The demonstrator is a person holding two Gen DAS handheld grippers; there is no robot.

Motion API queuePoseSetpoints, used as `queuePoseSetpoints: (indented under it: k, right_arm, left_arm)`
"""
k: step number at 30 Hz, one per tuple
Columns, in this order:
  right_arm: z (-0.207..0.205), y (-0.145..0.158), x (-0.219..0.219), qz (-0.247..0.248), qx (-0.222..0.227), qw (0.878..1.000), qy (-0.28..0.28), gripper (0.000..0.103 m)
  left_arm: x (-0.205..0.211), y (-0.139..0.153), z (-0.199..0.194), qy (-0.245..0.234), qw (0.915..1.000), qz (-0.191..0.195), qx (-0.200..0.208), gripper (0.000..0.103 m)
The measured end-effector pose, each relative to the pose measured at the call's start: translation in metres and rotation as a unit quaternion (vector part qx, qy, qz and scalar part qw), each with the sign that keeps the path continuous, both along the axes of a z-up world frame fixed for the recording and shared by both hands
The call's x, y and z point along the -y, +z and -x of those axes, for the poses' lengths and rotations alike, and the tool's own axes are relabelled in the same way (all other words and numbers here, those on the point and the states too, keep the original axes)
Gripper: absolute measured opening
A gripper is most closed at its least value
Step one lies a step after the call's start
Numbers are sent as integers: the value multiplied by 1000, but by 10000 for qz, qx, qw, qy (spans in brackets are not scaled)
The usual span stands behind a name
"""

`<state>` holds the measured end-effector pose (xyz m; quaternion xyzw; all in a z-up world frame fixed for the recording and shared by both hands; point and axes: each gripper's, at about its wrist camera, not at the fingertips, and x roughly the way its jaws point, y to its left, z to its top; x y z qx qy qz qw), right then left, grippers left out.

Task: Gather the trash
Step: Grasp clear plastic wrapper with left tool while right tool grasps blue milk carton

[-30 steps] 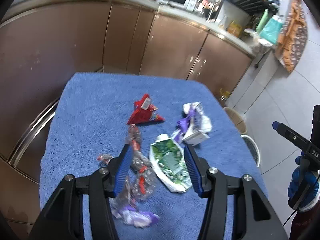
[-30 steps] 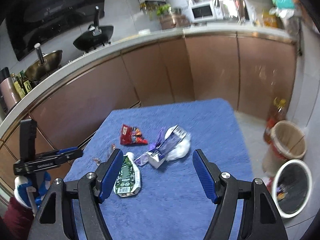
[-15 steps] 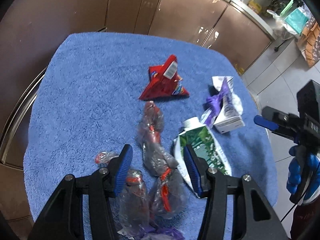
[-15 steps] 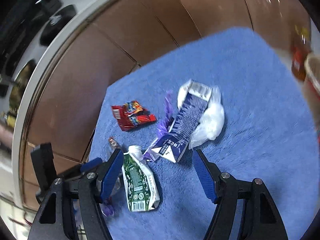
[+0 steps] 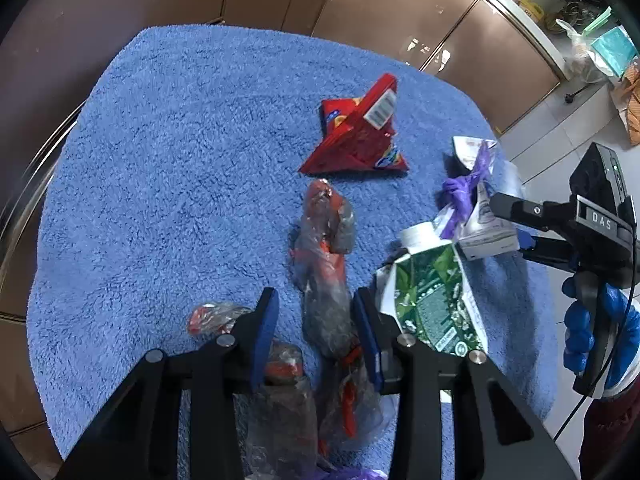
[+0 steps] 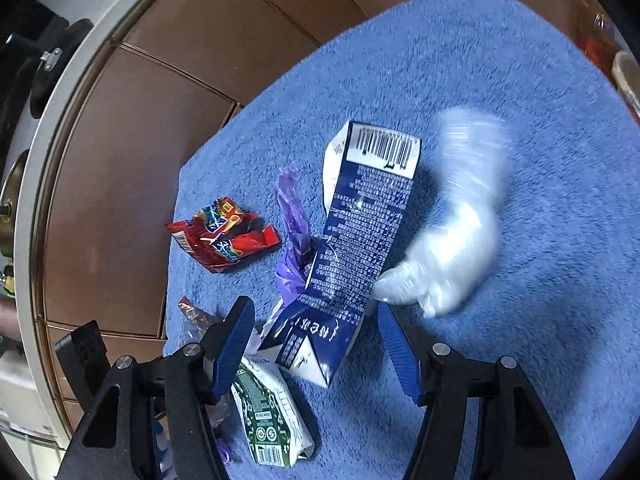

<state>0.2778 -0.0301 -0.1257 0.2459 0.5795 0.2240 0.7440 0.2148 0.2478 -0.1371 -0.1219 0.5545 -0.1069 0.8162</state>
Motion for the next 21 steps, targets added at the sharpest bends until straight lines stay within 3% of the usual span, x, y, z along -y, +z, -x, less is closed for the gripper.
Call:
queuePoseSetpoints:
  k: [6,12,14,21]
  right_arm:
    - [-6,-14,6,-306,-168,9993,-147,48]
    - [2,-9,21,-625,-50,9980,-69,32]
    - [7,-6,26,-738,-15,9973,-29,32]
    - [30,-1,49,-1261,63,9919,-124,32]
  left_arm:
    - [3,-3,-2,-32,10000,-1,23,35]
    - [5,-2,0,35,9999,28,95,24]
    - [5,0,2,60,9999,36,115,18]
    - [5,10,11,200,9995,26,232,14]
